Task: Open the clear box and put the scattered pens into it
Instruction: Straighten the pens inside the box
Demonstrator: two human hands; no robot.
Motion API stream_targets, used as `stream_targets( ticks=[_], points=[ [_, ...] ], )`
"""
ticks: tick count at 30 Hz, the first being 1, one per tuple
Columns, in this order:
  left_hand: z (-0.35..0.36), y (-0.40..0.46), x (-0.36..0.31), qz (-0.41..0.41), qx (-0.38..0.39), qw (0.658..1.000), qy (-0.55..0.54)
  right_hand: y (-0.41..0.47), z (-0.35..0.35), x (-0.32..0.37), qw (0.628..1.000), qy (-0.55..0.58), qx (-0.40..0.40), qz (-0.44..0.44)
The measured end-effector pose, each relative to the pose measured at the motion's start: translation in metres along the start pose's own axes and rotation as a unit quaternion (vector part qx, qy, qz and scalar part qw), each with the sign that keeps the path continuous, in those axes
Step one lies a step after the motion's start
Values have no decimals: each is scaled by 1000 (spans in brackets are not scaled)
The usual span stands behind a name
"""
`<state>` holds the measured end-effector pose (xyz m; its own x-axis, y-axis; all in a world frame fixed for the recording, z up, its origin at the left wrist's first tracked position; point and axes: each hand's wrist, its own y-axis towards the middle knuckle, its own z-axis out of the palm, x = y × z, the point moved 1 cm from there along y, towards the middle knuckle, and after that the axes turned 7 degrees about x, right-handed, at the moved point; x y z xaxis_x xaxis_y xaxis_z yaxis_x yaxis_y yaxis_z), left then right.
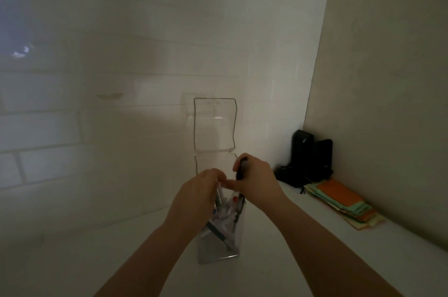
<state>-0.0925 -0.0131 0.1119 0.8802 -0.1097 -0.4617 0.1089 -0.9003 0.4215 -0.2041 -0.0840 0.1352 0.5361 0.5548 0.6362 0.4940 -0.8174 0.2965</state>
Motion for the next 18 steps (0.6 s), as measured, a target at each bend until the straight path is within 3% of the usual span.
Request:
stream_targets(
  ticks=[4,7,11,15,18],
  points=[
    [1,-5,4,12,2,999,35,-3,0,0,999,37,-21,6],
    [-1,-7,10,43,-45,994,91,-4,-2,1,997,6,-67,-34],
    [3,-7,18,63,-9,976,208,-6,10,-3,984,-162,46,-64],
    [3,-11,11,74,23,963,258,-10,8,-8,987,-127,52,-81],
    [0,-6,8,64,26,983,171,-13,1,-14,987,-82,97,-96]
  ],
)
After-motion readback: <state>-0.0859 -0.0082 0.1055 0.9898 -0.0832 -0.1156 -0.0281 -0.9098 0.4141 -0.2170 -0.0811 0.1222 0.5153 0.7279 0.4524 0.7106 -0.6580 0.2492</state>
